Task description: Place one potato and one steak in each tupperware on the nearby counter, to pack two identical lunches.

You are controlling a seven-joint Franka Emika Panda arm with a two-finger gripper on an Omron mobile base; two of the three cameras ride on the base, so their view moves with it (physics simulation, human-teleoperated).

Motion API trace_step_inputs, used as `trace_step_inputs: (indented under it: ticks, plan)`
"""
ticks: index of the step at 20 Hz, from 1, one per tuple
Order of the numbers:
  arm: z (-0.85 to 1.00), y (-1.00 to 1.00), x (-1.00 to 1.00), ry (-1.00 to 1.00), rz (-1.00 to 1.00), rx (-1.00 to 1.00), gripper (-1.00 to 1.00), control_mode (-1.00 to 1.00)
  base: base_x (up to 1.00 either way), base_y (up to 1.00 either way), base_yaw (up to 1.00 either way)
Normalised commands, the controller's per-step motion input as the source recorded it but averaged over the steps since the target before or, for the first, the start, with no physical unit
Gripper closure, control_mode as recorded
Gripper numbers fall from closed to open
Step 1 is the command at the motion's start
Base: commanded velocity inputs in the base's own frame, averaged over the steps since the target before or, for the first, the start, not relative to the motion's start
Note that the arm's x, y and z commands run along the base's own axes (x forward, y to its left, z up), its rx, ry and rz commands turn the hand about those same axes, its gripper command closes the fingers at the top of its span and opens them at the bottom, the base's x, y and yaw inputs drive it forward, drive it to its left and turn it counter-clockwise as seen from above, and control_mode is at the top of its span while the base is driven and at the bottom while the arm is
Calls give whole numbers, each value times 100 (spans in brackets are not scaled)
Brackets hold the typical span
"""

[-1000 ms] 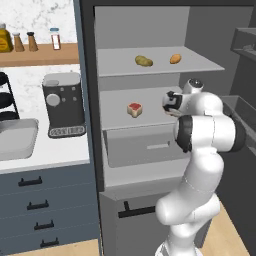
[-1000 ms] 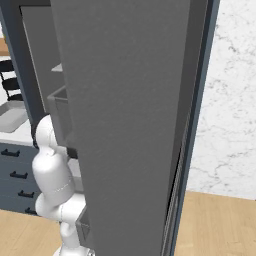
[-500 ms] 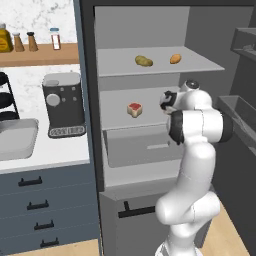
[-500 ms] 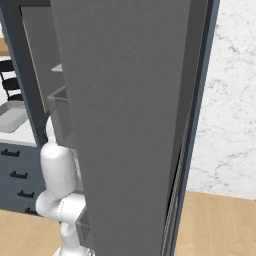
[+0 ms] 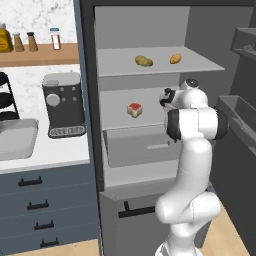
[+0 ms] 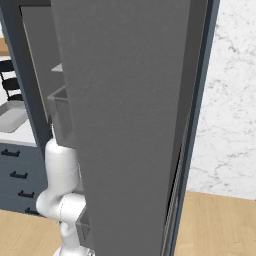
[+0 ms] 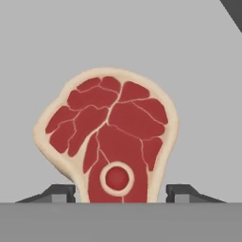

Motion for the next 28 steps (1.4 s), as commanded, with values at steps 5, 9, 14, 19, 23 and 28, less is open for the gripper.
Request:
trace_step_inputs:
  ticks: [5,9,14,19,23,28]
  plan:
    - [-21,35,-3,-9,0,0,100,-100,0,0,0]
    - [-4,50,-40,-7,0,0,100,-100,0,0,0]
    - [9,43,-71,0,0,0,100,-100,0,0,0]
    - [51,32,-81,0,0,0,100,-100,0,0,0]
    - [65,13,-87,2,0,0,100,-100,0,0,0]
    - [83,11,-90,10,0,0,100,-100,0,0,0]
